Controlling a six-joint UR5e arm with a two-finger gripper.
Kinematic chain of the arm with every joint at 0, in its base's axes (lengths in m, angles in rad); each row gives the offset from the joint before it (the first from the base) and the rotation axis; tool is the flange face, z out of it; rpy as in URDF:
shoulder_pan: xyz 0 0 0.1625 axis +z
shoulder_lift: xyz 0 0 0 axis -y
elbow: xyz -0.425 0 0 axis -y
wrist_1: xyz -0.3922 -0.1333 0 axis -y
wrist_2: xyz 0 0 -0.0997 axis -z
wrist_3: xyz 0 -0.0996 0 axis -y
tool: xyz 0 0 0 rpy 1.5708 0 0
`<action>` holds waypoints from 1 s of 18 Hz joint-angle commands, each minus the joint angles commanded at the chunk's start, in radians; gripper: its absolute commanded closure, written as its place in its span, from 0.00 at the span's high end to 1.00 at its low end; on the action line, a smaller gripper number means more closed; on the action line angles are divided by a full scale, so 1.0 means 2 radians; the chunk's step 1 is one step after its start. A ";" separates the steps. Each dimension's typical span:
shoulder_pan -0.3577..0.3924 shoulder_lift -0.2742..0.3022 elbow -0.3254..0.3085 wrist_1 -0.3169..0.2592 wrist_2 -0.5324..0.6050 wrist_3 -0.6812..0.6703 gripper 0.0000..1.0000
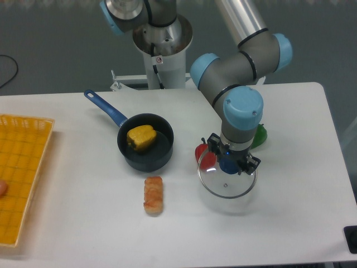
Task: Close the pot lid
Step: 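Hold the glass lid by its blue knob and lift it slightly, then carry the glass lid over the dark blue saucepan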
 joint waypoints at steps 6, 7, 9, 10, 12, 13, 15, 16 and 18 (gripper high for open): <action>0.000 0.002 -0.002 0.001 -0.005 -0.001 0.52; 0.000 0.002 -0.002 0.000 -0.005 -0.002 0.52; -0.001 0.004 -0.002 0.000 -0.005 -0.002 0.52; -0.002 0.005 -0.003 -0.001 -0.005 -0.002 0.52; -0.005 0.011 -0.008 0.000 -0.005 -0.005 0.52; -0.010 0.013 -0.011 -0.001 -0.005 -0.006 0.52; -0.016 0.021 -0.018 0.000 -0.005 -0.006 0.52; -0.021 0.025 -0.021 -0.001 -0.004 -0.007 0.52; -0.031 0.035 -0.028 -0.002 -0.004 -0.013 0.52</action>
